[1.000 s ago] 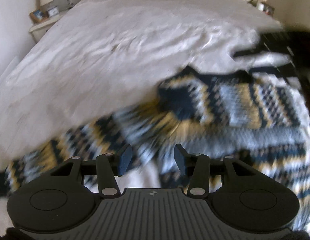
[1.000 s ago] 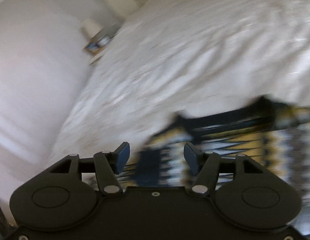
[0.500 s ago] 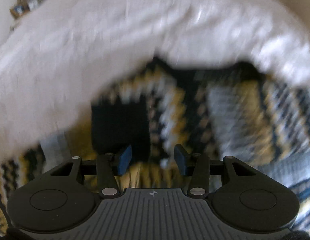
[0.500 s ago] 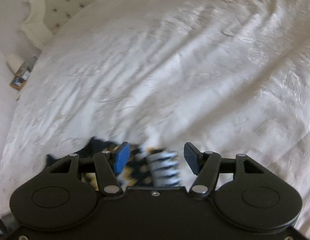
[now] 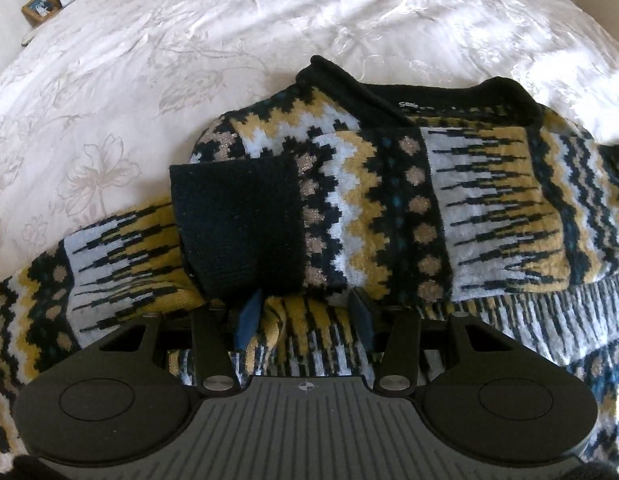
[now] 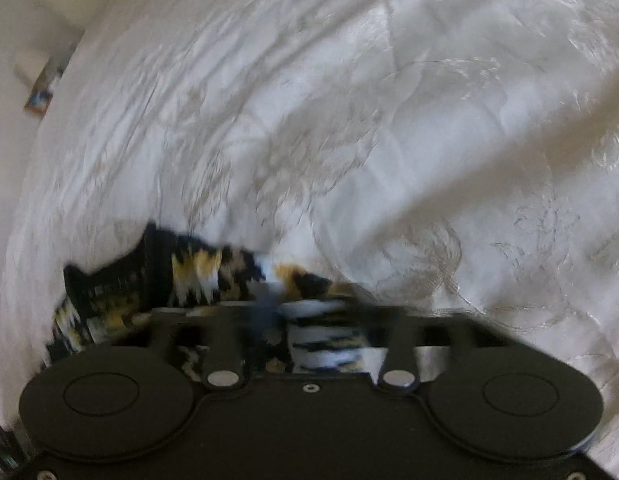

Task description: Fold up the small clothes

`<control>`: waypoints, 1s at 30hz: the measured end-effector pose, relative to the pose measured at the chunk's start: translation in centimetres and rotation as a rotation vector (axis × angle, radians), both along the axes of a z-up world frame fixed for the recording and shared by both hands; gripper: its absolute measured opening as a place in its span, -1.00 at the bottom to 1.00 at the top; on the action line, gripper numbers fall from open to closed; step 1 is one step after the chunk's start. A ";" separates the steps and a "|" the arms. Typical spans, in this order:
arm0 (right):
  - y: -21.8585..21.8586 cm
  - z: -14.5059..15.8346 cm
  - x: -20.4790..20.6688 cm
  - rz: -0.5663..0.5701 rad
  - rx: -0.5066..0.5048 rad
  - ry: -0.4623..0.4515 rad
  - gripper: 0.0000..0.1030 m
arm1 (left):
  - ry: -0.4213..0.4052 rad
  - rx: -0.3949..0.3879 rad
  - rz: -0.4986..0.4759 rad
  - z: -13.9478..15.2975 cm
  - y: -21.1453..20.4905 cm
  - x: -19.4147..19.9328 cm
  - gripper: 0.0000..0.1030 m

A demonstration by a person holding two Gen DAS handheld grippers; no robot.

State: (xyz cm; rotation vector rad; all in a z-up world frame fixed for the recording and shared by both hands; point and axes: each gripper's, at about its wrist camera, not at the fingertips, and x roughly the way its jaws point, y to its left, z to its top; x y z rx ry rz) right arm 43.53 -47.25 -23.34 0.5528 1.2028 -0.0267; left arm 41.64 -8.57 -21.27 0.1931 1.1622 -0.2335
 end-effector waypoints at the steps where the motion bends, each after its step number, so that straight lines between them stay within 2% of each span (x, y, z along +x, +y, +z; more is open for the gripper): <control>1: 0.6 0.5 -0.1 0.042 -0.037 -0.017 -0.66 | -0.002 -0.001 0.001 0.0 0.0 0.0 -0.07; 3: 1.7 2.4 -0.4 0.110 -0.151 -0.091 -0.68 | -0.001 -0.004 0.001 0.0 0.0 -0.2 -0.07; 5: 2.3 3.7 -0.5 0.120 -0.278 -0.139 -0.80 | 0.000 -0.004 0.003 -0.1 0.1 -0.1 -0.07; 6: 2.3 3.8 -0.4 0.111 -0.352 -0.147 -0.79 | -0.001 -0.003 0.004 -0.1 0.1 -0.1 -0.07; 7: 1.9 3.4 0.0 0.089 -0.384 -0.131 -0.74 | -0.002 -0.002 0.004 -0.1 0.1 -0.1 -0.07; 9: -0.1 2.9 0.2 -0.018 -0.358 -0.109 -0.73 | -0.003 0.001 0.000 -0.1 0.0 -0.1 -0.07; 11: -0.8 4.4 -0.5 -0.053 -0.320 -0.192 -0.62 | 0.001 -0.003 0.004 0.0 0.0 -0.1 -0.08; 14: 0.1 6.1 -1.5 0.022 -0.266 -0.237 -0.55 | 0.000 -0.004 0.008 -0.1 0.0 0.0 -0.08; 15: 0.7 6.3 -2.1 0.047 -0.265 -0.237 -0.37 | -0.002 -0.004 0.010 -0.1 0.0 0.0 -0.08; 16: 1.1 6.4 -2.5 0.061 -0.262 -0.229 -0.17 | -0.003 -0.004 0.011 -0.1 0.1 -0.1 -0.08; 17: 1.5 6.0 -2.9 0.070 -0.252 -0.210 -0.12 | -0.003 -0.004 0.012 -0.1 0.1 -0.1 -0.08; 19: 2.1 4.5 -3.4 0.091 -0.248 -0.148 -0.09 | -0.001 -0.003 0.015 -0.1 0.0 -0.1 -0.08; 21: 3.1 2.0 -3.8 0.133 -0.298 -0.041 -0.08 | 0.002 -0.002 0.015 0.0 0.0 -0.1 -0.08; 23: 2.9 0.3 -4.3 0.115 -0.279 -0.003 -0.04 | 0.006 -0.003 0.012 0.0 0.1 0.0 -0.08; 26: 2.4 1.4 -5.0 0.028 -0.254 -0.054 0.07 | 0.023 -0.006 0.004 0.0 0.1 0.4 -0.08; 28: 2.4 2.9 -5.6 -0.010 -0.261 -0.126 0.37 | 0.029 -0.014 0.005 0.1 0.2 0.6 -0.08; 30: 2.2 3.7 -5.8 -0.038 -0.288 -0.165 0.44 | 0.023 -0.024 -0.002 0.4 0.4 0.5 -0.07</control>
